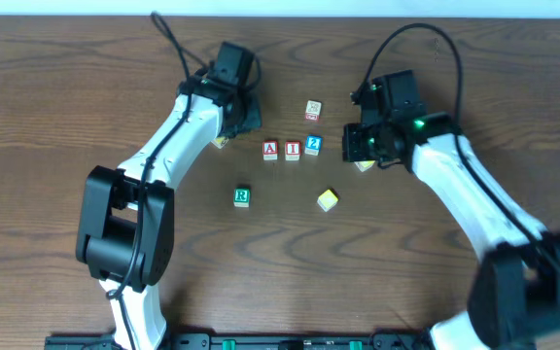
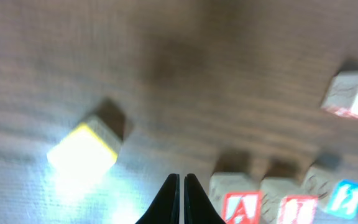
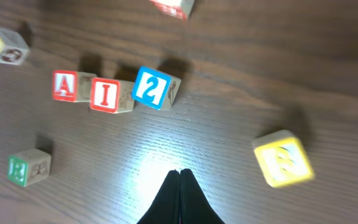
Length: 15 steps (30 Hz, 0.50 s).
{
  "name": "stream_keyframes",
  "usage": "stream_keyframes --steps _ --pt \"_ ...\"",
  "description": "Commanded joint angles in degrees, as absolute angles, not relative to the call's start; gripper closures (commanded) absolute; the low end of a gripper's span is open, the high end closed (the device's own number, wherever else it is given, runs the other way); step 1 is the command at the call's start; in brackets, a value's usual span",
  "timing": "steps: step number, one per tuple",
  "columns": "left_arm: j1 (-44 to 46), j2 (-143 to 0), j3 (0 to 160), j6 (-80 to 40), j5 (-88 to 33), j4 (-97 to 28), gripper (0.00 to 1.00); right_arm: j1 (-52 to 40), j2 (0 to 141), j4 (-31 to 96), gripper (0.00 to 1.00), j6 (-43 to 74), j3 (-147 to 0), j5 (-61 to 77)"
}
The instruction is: Spell out Ai2
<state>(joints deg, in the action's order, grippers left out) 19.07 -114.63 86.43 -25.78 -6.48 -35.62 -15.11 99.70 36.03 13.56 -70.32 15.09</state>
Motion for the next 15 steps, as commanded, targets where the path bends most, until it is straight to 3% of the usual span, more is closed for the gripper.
stream_keyframes --steps 1,5,15 --pt "19.62 -114.37 83.42 -28.4 -12.64 -33.71 0.94 -13.04 103.55 33.67 0.98 15.88 -70.3 23.49" --pt "19.62 -114.37 80.14 -30.11 -15.29 -31.0 0.94 -11.64 107.81 30.24 0.98 15.88 -70.3 29.76" --pt "19.64 -115.13 77.65 -33.91 -14.87 -29.34 0.94 -11.66 112.79 25.15 0.99 18.85 -70.32 29.34"
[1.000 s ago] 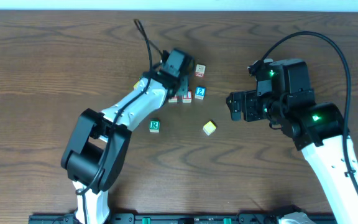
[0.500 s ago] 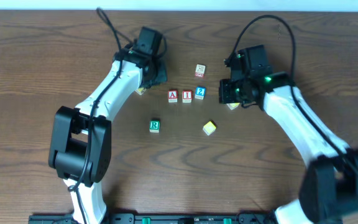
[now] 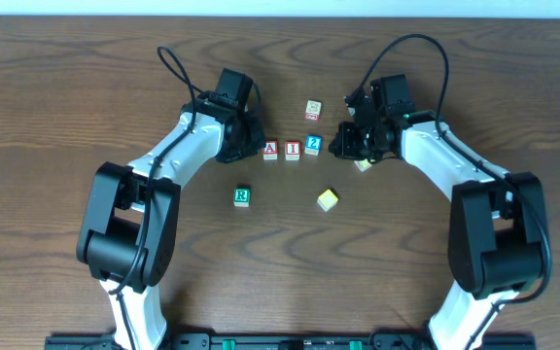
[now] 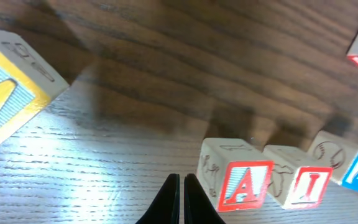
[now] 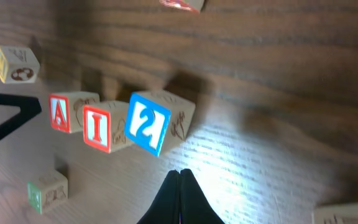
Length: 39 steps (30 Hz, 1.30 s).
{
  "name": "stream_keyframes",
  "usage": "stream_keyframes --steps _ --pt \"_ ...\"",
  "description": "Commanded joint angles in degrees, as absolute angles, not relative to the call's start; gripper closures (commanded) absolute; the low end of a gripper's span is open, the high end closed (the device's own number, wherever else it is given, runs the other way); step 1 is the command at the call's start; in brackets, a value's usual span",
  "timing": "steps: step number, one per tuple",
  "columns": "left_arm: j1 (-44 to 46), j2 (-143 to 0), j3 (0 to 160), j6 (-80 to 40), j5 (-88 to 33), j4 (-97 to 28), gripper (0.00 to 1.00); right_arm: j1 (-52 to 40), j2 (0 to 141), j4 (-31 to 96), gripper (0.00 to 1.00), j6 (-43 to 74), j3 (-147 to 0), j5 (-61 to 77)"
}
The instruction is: Spell out Ai2
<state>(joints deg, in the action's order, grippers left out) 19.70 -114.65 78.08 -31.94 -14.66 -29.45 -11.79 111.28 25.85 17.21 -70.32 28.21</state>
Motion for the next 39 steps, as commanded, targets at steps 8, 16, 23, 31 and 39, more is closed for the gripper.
stream_keyframes --steps 8,16,23,31,39 --pt "19.77 -116.9 77.62 -37.41 -14.9 -28.03 0.95 -12.05 114.21 20.93 0.98 20.88 -70.32 26.87" --pt "21.1 -117.8 77.62 -39.97 -14.48 -27.14 0.94 -12.1 116.62 17.82 0.98 22.33 -70.41 27.46" --pt "21.3 -119.22 77.62 -41.89 -14.68 -26.85 0.94 -13.13 117.12 15.88 0.98 22.5 -70.46 27.68" --pt "21.32 -119.26 77.62 -42.02 -14.68 -24.95 0.94 -14.72 117.14 14.35 0.99 22.48 -70.5 27.64" --pt "21.41 -119.26 77.62 -42.02 -14.68 -24.77 0.94 -14.7 117.14 15.49 0.99 22.5 -70.5 26.79"
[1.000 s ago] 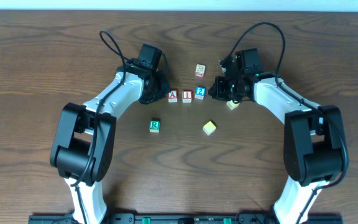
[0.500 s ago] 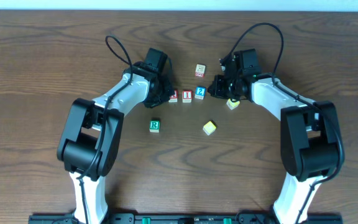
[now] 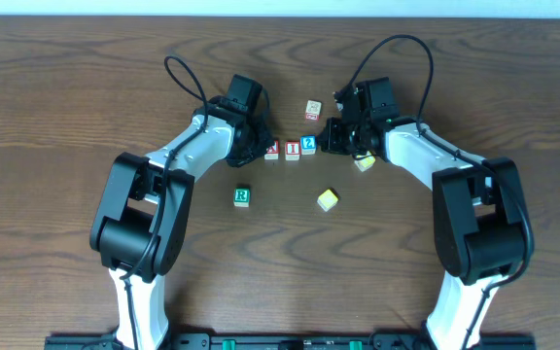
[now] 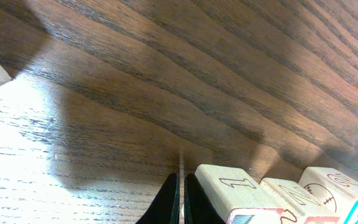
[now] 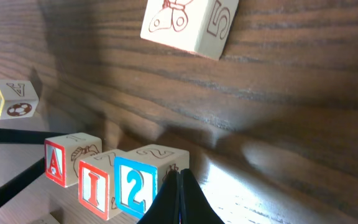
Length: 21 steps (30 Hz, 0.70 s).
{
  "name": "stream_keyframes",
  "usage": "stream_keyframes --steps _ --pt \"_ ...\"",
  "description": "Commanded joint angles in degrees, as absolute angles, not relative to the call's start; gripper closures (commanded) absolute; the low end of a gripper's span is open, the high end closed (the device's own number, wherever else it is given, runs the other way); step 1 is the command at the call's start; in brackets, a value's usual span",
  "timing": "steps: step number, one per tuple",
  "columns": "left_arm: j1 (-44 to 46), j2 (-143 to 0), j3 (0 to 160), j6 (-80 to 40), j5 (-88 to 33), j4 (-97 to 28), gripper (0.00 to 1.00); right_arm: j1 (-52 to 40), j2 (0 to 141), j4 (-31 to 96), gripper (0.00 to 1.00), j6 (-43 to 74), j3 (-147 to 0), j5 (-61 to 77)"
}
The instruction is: Spell out Ai2
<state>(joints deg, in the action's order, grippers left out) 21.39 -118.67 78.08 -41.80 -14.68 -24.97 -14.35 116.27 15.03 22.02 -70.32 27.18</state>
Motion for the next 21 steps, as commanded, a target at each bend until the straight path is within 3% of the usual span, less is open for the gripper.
stream_keyframes --steps 1,21 --pt "21.41 -119.26 77.62 -42.02 -14.68 -24.77 0.94 -14.7 117.14 15.73 0.99 22.5 -70.5 26.79" --pt "21.56 -119.26 77.62 -42.04 -14.9 -22.59 0.94 -16.01 117.14 17.37 0.98 22.52 -70.5 28.6"
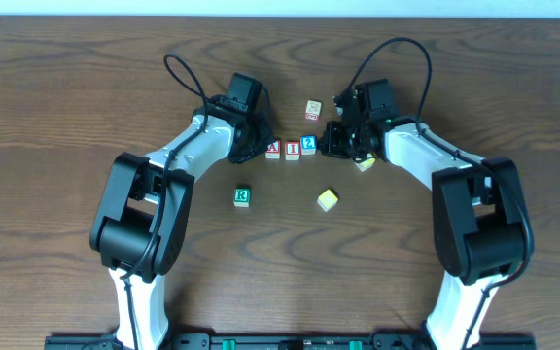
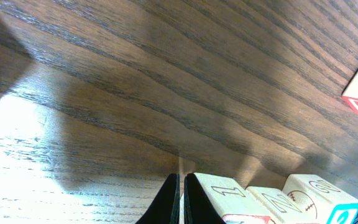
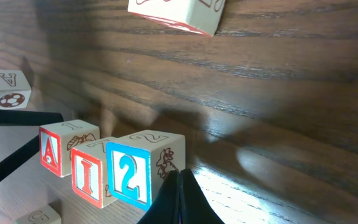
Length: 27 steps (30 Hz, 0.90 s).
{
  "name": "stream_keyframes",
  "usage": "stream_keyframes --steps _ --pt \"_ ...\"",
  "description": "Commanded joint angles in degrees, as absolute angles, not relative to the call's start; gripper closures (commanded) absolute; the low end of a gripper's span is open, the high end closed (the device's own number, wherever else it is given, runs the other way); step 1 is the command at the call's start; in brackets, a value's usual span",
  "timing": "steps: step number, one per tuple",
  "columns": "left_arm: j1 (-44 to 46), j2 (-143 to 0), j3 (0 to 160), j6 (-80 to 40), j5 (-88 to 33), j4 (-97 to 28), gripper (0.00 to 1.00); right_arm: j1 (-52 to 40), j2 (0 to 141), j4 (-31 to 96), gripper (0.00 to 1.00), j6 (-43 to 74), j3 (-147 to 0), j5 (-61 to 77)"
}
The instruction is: Spell out Ai2
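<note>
Three letter blocks stand in a row on the wooden table: the red A block (image 1: 273, 149), the red I block (image 1: 291, 148) and the blue 2 block (image 1: 308, 144). My left gripper (image 1: 260, 148) is shut, its tip (image 2: 181, 177) against the left side of the A block (image 2: 225, 193). The right gripper (image 1: 325, 144) is shut too, its tip (image 3: 179, 173) touching the right side of the 2 block (image 3: 135, 171). In the right wrist view the A block (image 3: 58, 151), I block (image 3: 89, 174) and 2 block stand side by side, faces readable.
A green R block (image 1: 242, 196) and a yellow block (image 1: 328, 200) lie nearer the front. A red-printed block (image 1: 313, 109) sits behind the row. Another yellow block (image 1: 363, 163) lies under the right arm. A yellow block with a ball picture (image 3: 5, 88) is left of the row.
The right gripper's tip has come up against the 2 block, which now stands flush with the I block. The left gripper has barely shifted at the A block's left side.
Both grippers were shut and stood apart from the row, with the 2 block turned and slightly off from the I. Then they were lower and nearer either end. Later they flanked the row closely, and now the three blocks stand tight between the two tips.
</note>
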<state>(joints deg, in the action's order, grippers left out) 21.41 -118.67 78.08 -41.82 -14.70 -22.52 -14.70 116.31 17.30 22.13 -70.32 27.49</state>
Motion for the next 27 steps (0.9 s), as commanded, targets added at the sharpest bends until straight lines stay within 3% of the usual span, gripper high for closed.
stream_keyframes --steps 1,27 --pt "21.61 -119.26 77.62 -42.04 -15.03 -22.61 0.94 -16.38 117.14 17.39 0.98 22.52 -70.5 28.58" --pt "22.35 -119.26 77.62 -42.19 -12.64 -23.35 0.94 -16.12 116.97 23.2 0.98 22.55 -71.55 23.83"
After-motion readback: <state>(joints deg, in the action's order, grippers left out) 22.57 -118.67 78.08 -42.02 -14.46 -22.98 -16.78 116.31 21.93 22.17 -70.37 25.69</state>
